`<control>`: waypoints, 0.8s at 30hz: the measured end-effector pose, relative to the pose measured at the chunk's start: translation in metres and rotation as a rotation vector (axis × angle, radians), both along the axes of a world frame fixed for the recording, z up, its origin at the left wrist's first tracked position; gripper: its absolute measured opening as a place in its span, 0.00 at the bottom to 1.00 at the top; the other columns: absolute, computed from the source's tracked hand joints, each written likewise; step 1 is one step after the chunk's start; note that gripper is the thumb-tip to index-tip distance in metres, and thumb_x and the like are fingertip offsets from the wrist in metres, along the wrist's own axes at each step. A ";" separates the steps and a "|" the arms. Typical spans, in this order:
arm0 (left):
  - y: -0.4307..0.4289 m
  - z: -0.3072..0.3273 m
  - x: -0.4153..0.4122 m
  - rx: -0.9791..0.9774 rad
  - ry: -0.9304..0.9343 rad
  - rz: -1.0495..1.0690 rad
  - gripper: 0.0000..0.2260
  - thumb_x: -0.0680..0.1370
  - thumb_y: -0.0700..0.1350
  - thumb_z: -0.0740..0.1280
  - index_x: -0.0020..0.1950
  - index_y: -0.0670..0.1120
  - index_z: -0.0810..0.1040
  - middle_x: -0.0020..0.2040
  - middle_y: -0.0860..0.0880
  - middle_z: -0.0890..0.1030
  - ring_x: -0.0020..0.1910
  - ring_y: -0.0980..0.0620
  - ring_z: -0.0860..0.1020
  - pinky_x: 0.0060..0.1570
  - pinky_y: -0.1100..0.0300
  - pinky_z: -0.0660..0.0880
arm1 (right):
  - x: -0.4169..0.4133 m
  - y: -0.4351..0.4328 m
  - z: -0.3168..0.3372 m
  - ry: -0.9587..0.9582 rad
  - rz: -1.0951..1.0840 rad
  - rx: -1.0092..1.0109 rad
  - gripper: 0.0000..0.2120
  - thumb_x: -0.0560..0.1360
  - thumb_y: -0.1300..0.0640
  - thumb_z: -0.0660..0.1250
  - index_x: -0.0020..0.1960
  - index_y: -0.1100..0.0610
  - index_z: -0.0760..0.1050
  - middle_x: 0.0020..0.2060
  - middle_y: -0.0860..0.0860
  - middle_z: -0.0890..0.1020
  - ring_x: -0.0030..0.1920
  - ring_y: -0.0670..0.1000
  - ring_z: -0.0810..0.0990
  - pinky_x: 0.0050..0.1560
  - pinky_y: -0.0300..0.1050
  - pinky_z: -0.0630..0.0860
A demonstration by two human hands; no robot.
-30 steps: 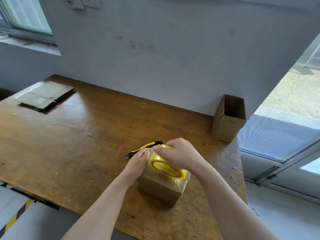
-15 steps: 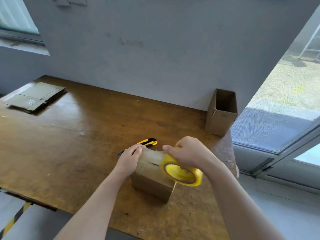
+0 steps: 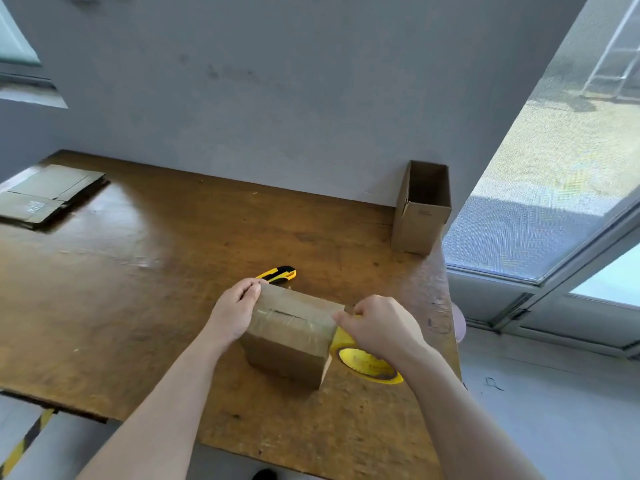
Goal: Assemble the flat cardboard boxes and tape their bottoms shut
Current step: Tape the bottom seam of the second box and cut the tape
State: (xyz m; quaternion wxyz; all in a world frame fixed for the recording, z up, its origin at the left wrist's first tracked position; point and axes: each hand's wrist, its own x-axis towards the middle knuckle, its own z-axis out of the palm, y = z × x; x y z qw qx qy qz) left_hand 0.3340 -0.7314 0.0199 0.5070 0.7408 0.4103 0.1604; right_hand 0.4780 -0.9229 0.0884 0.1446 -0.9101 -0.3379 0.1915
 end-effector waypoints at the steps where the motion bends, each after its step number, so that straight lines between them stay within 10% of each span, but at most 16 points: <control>1: -0.001 0.000 0.000 0.000 0.003 0.002 0.13 0.85 0.47 0.54 0.56 0.50 0.79 0.51 0.51 0.80 0.51 0.51 0.77 0.51 0.54 0.73 | 0.000 -0.001 -0.001 -0.017 0.005 0.006 0.22 0.76 0.38 0.60 0.39 0.55 0.79 0.33 0.49 0.78 0.38 0.55 0.77 0.30 0.41 0.67; 16: -0.008 0.001 -0.002 0.073 0.046 0.039 0.13 0.84 0.48 0.55 0.57 0.54 0.80 0.54 0.54 0.81 0.56 0.50 0.77 0.50 0.60 0.73 | 0.006 -0.006 -0.037 -0.018 -0.008 0.029 0.28 0.76 0.32 0.57 0.53 0.54 0.81 0.40 0.47 0.81 0.39 0.49 0.75 0.28 0.39 0.65; 21: -0.036 0.023 0.003 0.773 0.712 0.019 0.26 0.82 0.61 0.45 0.72 0.52 0.70 0.69 0.49 0.76 0.70 0.49 0.70 0.74 0.41 0.52 | 0.006 -0.002 -0.037 -0.004 0.008 0.007 0.28 0.76 0.33 0.58 0.60 0.53 0.80 0.48 0.49 0.83 0.48 0.51 0.80 0.35 0.42 0.72; 24: -0.054 0.022 0.008 0.550 0.825 -0.053 0.40 0.77 0.70 0.39 0.80 0.44 0.45 0.81 0.46 0.49 0.79 0.46 0.50 0.73 0.35 0.42 | 0.004 0.002 -0.034 -0.001 0.008 -0.001 0.28 0.76 0.33 0.58 0.62 0.53 0.79 0.51 0.49 0.83 0.50 0.51 0.81 0.38 0.42 0.74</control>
